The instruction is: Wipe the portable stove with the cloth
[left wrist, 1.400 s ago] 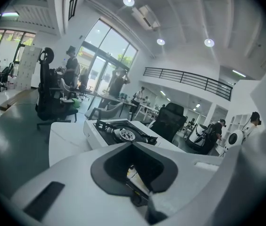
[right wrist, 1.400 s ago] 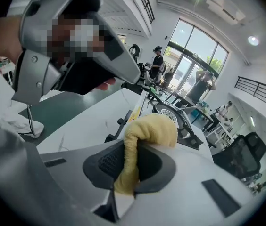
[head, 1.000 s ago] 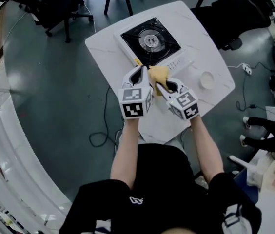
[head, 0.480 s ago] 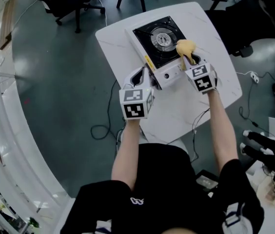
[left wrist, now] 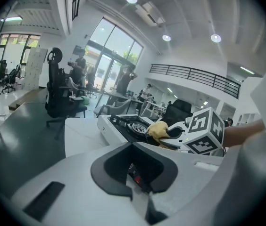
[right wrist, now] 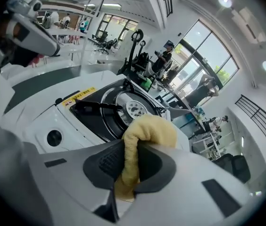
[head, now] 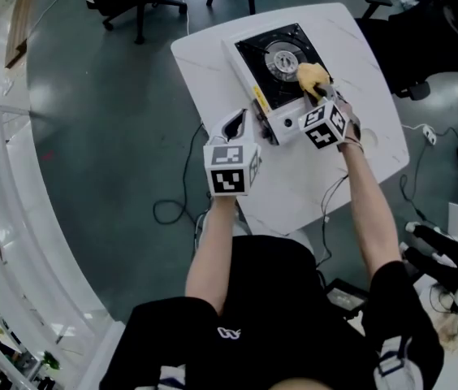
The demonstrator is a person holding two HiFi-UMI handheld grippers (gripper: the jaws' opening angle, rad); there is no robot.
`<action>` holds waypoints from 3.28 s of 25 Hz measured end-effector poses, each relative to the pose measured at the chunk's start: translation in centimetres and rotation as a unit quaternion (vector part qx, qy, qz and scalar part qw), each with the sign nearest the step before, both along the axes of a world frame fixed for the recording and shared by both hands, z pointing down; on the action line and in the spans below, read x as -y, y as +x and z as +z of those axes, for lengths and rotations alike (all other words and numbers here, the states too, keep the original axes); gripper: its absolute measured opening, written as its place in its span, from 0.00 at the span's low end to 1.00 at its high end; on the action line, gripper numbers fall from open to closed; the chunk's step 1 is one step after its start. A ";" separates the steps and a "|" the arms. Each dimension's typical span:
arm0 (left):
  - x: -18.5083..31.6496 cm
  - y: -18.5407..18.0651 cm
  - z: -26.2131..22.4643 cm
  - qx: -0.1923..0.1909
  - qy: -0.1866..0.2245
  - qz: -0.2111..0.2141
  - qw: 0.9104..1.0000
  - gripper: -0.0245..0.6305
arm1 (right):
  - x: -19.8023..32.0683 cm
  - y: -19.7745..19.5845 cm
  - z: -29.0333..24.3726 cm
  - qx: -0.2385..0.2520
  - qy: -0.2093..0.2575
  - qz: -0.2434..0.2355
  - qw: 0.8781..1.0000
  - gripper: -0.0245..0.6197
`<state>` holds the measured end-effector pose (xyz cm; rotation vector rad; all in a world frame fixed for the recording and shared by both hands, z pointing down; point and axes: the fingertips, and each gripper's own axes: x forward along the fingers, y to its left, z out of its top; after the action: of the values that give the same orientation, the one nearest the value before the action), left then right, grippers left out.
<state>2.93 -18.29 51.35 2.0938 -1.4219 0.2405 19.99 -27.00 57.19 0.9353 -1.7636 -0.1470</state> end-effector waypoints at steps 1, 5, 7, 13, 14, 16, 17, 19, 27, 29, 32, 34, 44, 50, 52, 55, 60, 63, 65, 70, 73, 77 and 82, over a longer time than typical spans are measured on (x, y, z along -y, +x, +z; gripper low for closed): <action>-0.2 0.1 -0.1 0.001 0.002 0.007 1.000 0.03 | -0.4 -0.4 0.1 0.005 -0.003 0.000 1.000 0.09; -0.7 -0.5 -0.8 0.002 0.008 0.022 1.000 0.03 | -1.4 -2.4 0.2 0.014 -0.011 0.010 1.000 0.08; -1.1 -1.0 -0.9 0.003 0.008 0.027 1.000 0.03 | -2.0 -3.5 0.2 0.018 -0.012 0.013 1.000 0.08; -2.5 -1.0 -0.7 0.005 0.005 0.033 0.999 0.03 | -3.6 -6.3 0.2 0.048 -0.001 0.019 0.999 0.08; -2.6 -1.0 -0.8 0.006 0.006 0.032 0.999 0.03 | -3.9 -6.4 0.2 0.057 -0.001 0.023 0.998 0.08; -2.8 -1.2 -1.1 0.011 0.009 0.028 1.000 0.03 | -4.4 -6.5 0.3 0.077 -0.007 0.031 0.997 0.08; -2.9 -1.3 -1.4 0.014 0.010 0.025 1.000 0.03 | -4.7 -6.6 0.3 0.088 -0.011 0.034 0.996 0.08; -3.2 -1.5 -2.0 0.022 0.015 0.019 0.999 0.03 | -5.2 -6.8 0.0 0.110 -0.019 0.037 0.993 0.09; -5.0 -0.8 -3.5 0.054 0.011 0.009 0.998 0.03 | -8.3 -8.2 -1.7 0.236 -0.022 -0.004 0.972 0.09; -5.3 -1.1 -4.6 0.063 0.018 0.003 0.998 0.03 | -9.3 -8.5 -2.1 0.249 -0.024 -0.015 0.968 0.09; -5.1 -1.6 -6.2 0.076 0.035 -0.003 0.997 0.03 | -8.9 -9.1 -3.7 0.270 -0.011 -0.021 0.962 0.09; -5.2 -1.9 -6.5 0.082 0.038 -0.004 0.996 0.03 | -9.2 -9.8 -4.7 0.283 -0.005 -0.026 0.959 0.09; -0.2 -1.4 -4.1 0.059 0.032 0.040 0.997 0.03 | -5.7 -12.9 -5.5 0.271 0.011 0.053 0.961 0.10; 3.5 -3.3 2.6 0.019 -0.030 0.111 0.993 0.03 | -2.0 -12.8 -2.2 0.161 0.005 0.131 0.978 0.10; 5.0 -4.1 4.4 0.004 -0.048 0.118 0.992 0.03 | -1.1 -12.9 -1.3 0.137 0.002 0.150 0.979 0.10; 7.6 -5.5 5.1 -0.009 -0.050 0.127 0.991 0.03 | 0.1 -13.1 -0.2 0.096 -0.001 0.171 0.981 0.10; 10.9 -7.5 4.2 -0.010 -0.041 0.153 0.987 0.03 | 0.9 -13.9 0.6 -0.020 -0.023 0.165 0.986 0.10; 12.3 -7.8 3.1 -0.012 -0.033 0.170 0.985 0.03 | 1.9 -14.5 0.8 0.013 -0.045 0.182 0.982 0.10; 13.0 -8.0 2.6 -0.014 -0.032 0.181 0.983 0.03 | 2.6 -15.1 0.7 0.032 -0.056 0.184 0.981 0.10; 14.3 -8.5 2.5 -0.022 -0.031 0.192 0.981 0.03 | 5.1 -16.7 0.4 0.071 -0.027 0.162 0.984 0.09; 14.7 -9.1 2.9 -0.029 -0.036 0.184 0.982 0.03 | 5.9 -17.5 0.5 0.084 0.000 0.149 0.985 0.08; 15.2 -10.3 2.8 -0.032 -0.038 0.174 0.984 0.03 | 6.7 -18.5 0.6 0.090 -0.001 0.138 0.986 0.08; 16.0 -11.6 2.1 -0.031 -0.038 0.154 0.987 0.03 | 7.8 -20.0 0.4 0.097 -0.006 0.114 0.989 0.09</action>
<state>-8.71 -34.24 53.43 2.2307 -1.0322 0.3428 -0.02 -34.81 57.62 1.1667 -1.8160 0.1064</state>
